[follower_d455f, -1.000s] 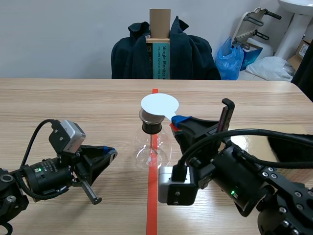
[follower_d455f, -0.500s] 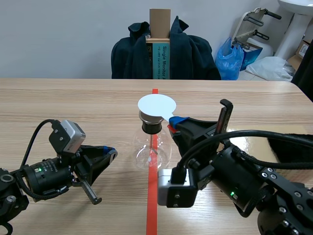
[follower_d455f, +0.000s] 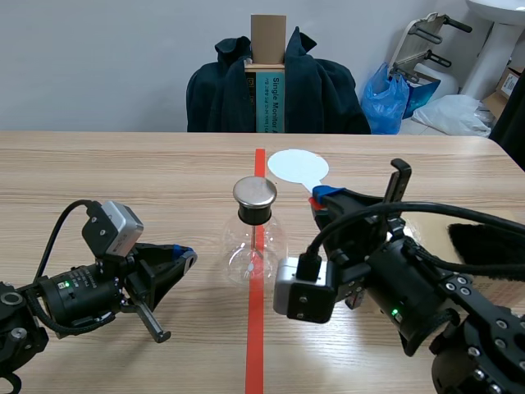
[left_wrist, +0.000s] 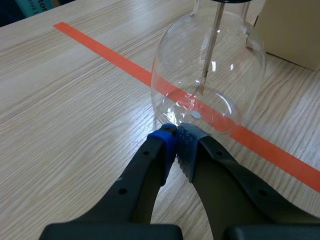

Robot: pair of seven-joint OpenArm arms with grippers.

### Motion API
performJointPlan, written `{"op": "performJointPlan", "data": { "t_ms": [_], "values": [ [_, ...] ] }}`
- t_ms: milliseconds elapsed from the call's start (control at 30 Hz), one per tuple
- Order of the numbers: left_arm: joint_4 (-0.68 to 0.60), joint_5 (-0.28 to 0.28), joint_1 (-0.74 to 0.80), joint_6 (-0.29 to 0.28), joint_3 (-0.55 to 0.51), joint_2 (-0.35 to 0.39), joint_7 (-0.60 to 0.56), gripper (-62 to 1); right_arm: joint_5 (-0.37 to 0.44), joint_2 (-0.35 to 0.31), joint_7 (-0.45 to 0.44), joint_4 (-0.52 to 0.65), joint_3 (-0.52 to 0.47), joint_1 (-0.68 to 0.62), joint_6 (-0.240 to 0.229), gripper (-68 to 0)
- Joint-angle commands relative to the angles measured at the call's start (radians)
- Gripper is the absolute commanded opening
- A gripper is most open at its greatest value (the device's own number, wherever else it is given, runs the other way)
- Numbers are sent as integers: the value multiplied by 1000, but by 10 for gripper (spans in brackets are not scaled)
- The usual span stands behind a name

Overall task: Do the electroscope experiment.
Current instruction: 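Move the plate toward and away from the electroscope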

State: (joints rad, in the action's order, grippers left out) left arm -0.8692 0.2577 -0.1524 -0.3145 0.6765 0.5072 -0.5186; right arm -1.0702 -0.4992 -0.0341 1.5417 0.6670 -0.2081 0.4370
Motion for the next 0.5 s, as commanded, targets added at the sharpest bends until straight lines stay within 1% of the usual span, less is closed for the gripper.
{"op": "performJointPlan", "data": {
  "t_ms": [0, 133, 267, 367, 467],
  "values": [
    [-13, 7, -11, 0, -2, 3, -7, -577, 0, -10, 24, 9, -12, 22, 11, -669],
    [-13, 7, -11, 0, -2, 3, -7, -577, 0, -10, 79, 9, -12, 22, 11, -669],
    [-13, 7, -11, 0, -2, 3, -7, -577, 0, -10, 108, 9, -12, 22, 11, -669],
    [-13, 7, -11, 0, -2, 3, -7, -577, 0, -10, 107, 9, -12, 22, 11, -668],
    [-13, 7, -11, 0, -2, 3, -7, -577, 0, -10, 71, 9, -12, 22, 11, -669]
  ]
}}
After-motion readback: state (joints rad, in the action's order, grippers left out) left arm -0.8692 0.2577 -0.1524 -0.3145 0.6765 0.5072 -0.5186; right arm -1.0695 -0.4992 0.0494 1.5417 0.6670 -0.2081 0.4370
